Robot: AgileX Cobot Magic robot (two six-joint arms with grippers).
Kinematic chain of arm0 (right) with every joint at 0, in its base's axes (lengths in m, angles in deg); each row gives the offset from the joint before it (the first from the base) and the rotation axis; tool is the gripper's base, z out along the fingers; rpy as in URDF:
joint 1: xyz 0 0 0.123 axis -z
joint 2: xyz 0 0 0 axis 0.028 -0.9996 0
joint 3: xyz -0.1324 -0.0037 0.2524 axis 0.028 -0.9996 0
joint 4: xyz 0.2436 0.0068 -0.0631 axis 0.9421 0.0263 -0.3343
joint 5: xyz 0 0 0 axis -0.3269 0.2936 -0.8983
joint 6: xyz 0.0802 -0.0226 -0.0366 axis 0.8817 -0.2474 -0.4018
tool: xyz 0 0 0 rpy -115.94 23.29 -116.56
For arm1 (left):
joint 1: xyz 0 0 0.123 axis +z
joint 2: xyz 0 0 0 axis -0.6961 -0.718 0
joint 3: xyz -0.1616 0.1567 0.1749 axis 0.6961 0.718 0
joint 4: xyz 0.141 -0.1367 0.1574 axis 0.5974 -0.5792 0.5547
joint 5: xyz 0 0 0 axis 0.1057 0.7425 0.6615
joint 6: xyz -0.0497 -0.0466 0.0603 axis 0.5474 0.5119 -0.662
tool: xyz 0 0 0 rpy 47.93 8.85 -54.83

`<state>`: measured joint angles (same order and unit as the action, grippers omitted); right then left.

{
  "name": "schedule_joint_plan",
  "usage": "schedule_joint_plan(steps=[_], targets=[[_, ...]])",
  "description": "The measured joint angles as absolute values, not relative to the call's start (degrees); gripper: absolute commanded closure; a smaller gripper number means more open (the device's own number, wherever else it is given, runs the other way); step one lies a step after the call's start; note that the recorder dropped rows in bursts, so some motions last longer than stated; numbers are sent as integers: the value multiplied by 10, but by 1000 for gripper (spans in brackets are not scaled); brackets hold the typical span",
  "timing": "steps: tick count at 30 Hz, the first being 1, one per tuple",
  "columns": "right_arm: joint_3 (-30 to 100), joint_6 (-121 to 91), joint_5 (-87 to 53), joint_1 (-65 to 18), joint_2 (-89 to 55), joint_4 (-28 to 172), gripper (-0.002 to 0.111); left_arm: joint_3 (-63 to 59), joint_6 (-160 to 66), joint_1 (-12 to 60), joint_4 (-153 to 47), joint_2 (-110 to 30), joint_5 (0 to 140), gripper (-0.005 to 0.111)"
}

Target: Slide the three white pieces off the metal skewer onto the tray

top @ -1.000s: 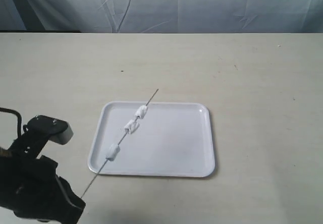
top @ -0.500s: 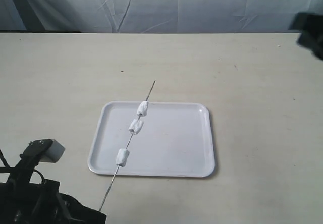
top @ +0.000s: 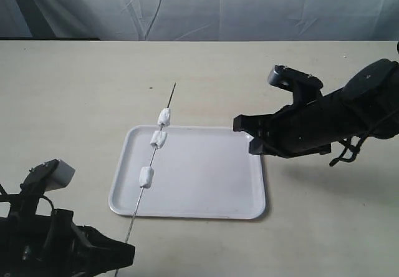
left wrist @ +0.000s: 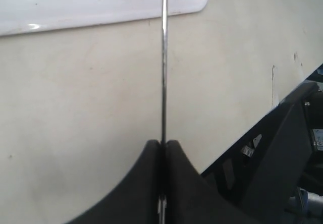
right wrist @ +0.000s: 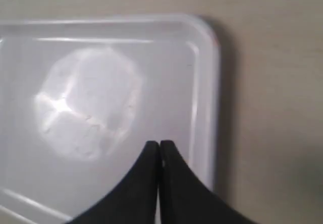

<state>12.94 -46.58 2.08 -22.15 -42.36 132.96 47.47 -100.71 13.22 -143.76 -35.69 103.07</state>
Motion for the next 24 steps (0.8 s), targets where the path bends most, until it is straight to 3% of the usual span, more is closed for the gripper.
schedule_joint_plan(steps=[7, 16, 19, 24], targets=[[133, -897, 221, -223, -443, 1679, 109, 475, -1012, 132, -1441, -357, 1022, 107], [145, -905, 294, -225, -501, 1718, 108, 475, -1036, 132, -1488, -357, 1036, 107], [146, -894, 292, -225, -512, 1718, 99, 475, -1039, 132, -1497, -357, 1057, 107], [157, -866, 281, -225, -512, 1718, 73, 498, -1033, 132, -1513, -357, 1071, 107]])
